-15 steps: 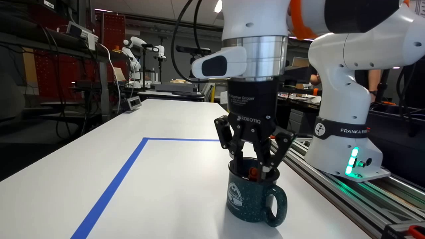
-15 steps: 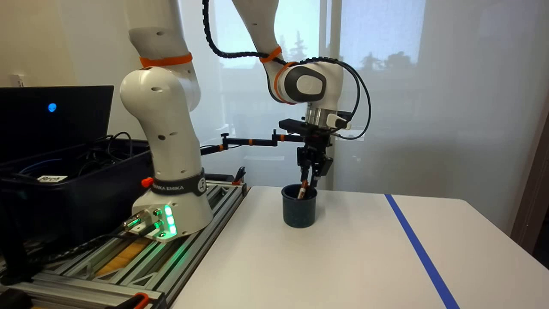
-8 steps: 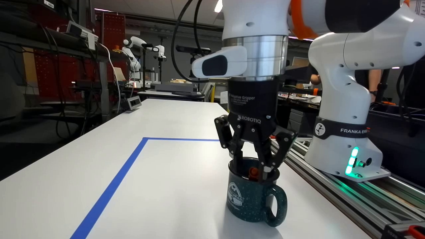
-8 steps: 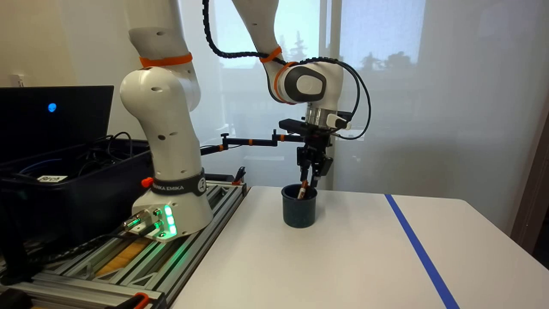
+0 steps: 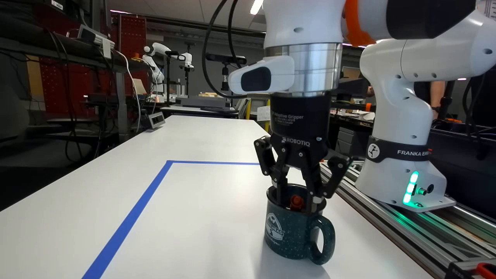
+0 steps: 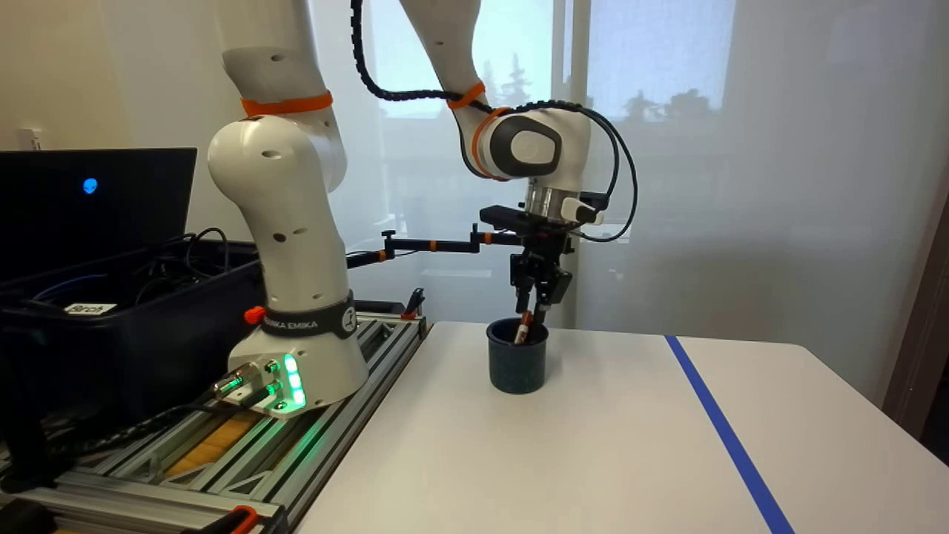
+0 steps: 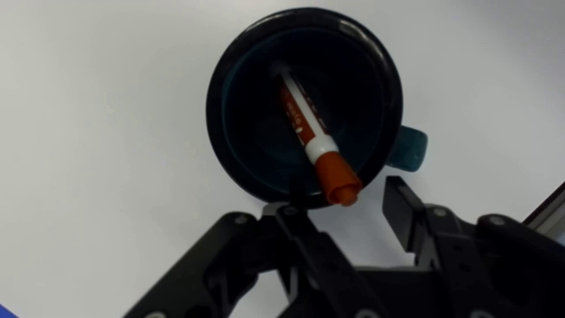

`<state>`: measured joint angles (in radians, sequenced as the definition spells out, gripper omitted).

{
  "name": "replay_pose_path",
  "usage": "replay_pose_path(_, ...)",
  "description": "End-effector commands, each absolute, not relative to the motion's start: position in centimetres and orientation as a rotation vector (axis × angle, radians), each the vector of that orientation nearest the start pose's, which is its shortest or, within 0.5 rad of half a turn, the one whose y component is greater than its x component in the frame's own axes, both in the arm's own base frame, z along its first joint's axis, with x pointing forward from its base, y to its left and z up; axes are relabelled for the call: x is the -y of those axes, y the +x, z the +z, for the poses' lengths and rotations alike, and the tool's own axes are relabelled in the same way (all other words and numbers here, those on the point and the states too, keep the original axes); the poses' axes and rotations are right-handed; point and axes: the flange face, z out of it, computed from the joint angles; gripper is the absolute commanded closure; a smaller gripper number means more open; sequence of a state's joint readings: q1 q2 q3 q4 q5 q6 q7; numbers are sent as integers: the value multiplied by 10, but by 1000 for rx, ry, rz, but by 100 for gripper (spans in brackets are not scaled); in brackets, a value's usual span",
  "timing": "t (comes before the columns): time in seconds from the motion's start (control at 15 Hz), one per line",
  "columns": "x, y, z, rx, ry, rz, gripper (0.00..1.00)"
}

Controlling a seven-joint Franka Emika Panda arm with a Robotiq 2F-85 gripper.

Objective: Take the marker out of the cup

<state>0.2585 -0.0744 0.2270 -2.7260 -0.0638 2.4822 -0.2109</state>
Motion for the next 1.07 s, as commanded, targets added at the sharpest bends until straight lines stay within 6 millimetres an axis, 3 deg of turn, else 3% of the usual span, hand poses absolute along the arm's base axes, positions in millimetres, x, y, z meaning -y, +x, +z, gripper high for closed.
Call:
replay_pose_path(0.0,-176,327,238,1127,-3003,298,46)
replay_pose_path(0.53,-163,321,237,1007,-3073,409,46)
replay_pose_path(1.0,-157,324,244,946,-3104,408,46)
